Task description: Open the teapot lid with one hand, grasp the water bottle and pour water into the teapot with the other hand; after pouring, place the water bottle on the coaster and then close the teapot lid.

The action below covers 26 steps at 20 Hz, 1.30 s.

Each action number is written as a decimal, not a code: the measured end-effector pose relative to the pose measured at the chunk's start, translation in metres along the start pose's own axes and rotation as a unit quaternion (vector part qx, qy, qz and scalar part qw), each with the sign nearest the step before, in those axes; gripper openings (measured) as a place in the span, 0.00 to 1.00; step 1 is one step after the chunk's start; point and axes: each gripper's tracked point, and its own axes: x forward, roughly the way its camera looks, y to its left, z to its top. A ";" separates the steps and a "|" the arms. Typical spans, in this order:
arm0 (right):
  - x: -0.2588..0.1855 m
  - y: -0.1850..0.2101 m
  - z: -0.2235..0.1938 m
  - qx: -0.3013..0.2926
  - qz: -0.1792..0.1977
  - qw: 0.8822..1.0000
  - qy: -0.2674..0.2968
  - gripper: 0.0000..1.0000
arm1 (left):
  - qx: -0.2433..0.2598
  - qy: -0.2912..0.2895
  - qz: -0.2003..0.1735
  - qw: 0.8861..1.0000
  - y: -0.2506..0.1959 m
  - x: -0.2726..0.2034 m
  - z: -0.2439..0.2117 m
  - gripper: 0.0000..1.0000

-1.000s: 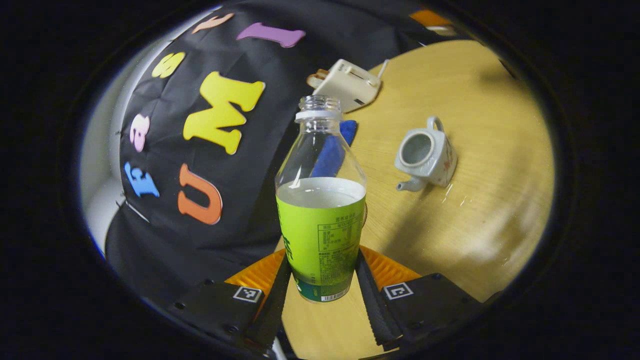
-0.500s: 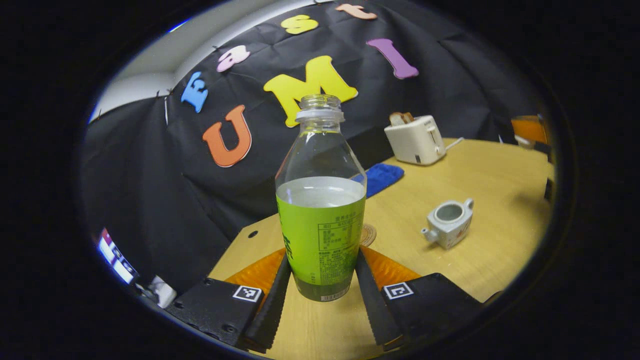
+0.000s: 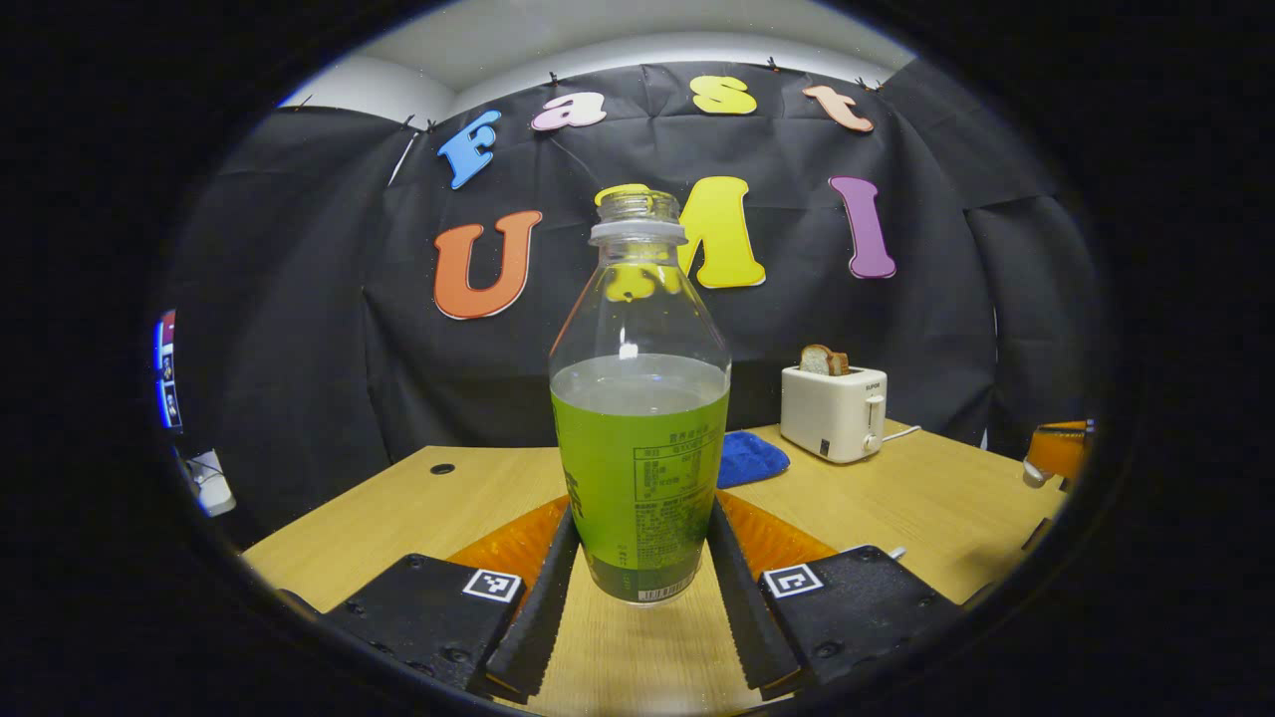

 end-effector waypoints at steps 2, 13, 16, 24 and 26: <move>0.004 0.000 -0.004 0.000 -0.002 1.000 0.005 0.02 | -0.005 0.006 -0.008 1.000 -0.001 0.021 -0.001 0.73; 0.024 -0.006 -0.032 0.001 -0.013 0.999 0.036 0.00 | -0.008 0.046 -0.035 0.998 -0.009 0.088 -0.052 0.74; 0.028 -0.009 -0.037 0.004 -0.016 0.999 0.043 0.00 | -0.014 0.070 -0.040 0.997 -0.012 0.097 -0.068 0.75; 0.028 -0.011 -0.042 0.006 -0.016 0.999 0.048 0.00 | -0.015 0.086 -0.032 0.996 -0.008 0.107 -0.088 0.76; 0.026 -0.011 -0.042 0.006 -0.016 0.999 0.048 0.00 | -0.013 0.094 -0.032 0.995 -0.009 0.109 -0.093 0.76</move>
